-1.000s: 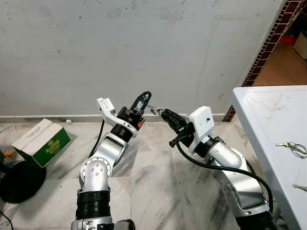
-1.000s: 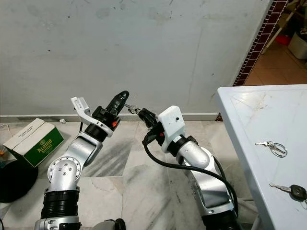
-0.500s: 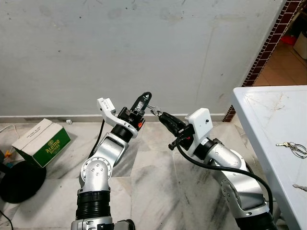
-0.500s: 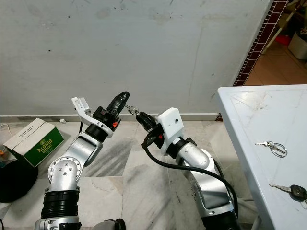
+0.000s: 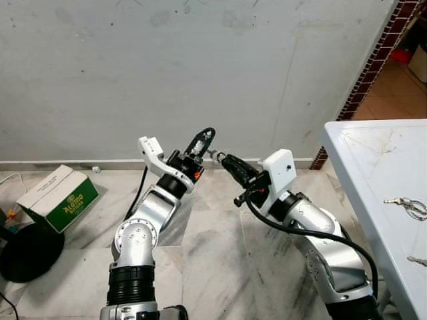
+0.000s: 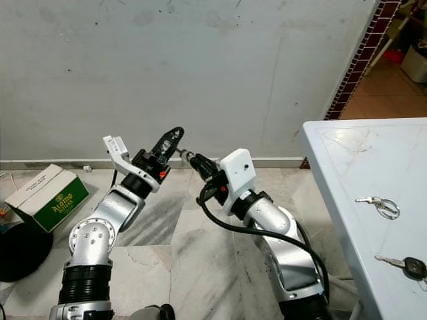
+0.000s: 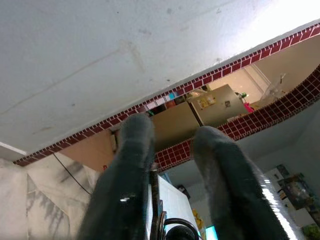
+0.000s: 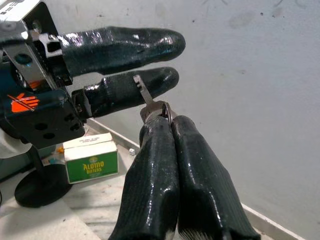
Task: Hang keys on a hook
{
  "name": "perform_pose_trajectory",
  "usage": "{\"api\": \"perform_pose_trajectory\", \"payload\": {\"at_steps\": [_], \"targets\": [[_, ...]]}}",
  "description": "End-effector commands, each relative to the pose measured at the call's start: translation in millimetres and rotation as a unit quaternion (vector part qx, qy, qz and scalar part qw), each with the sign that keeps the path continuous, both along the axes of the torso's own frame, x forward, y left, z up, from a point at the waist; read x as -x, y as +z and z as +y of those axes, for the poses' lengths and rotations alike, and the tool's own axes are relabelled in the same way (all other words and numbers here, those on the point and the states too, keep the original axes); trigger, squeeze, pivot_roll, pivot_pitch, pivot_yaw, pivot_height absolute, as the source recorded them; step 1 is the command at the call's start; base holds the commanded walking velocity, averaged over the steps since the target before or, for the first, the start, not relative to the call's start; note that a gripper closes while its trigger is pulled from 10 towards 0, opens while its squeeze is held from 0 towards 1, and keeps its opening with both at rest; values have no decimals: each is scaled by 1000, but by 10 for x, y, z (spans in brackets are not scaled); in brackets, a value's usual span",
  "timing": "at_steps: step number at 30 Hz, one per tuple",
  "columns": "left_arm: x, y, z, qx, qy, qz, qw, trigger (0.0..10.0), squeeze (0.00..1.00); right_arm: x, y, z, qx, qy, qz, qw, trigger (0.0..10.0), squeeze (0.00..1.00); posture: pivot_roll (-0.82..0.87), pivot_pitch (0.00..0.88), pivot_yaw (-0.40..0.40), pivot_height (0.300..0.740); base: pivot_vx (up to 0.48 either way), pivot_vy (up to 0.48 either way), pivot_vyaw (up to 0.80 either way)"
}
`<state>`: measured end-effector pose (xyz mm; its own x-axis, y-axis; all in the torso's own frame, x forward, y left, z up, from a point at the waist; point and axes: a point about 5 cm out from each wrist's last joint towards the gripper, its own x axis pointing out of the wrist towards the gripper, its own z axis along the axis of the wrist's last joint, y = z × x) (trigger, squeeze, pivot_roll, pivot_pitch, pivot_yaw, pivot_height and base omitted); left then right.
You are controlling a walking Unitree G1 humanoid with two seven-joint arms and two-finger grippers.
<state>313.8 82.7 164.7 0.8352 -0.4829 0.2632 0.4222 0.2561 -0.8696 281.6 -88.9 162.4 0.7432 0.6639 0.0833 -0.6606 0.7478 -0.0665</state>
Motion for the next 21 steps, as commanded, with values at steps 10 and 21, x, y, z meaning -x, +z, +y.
{"api": "perform_pose_trajectory", "payload": {"at_steps": [10,21], "targets": [[6,-34,6,-13,-5,5,1000,10000,1000,-5,49,5,-3,0,-8,1000,0,0,-102,107,32,740,0,0,0],[91,-134,86,-47,-5,14,999,10000,1000,-37,58,-10,-4,-17,-16,1000,0,0,-89,106,34,740,0,0,0]]}}
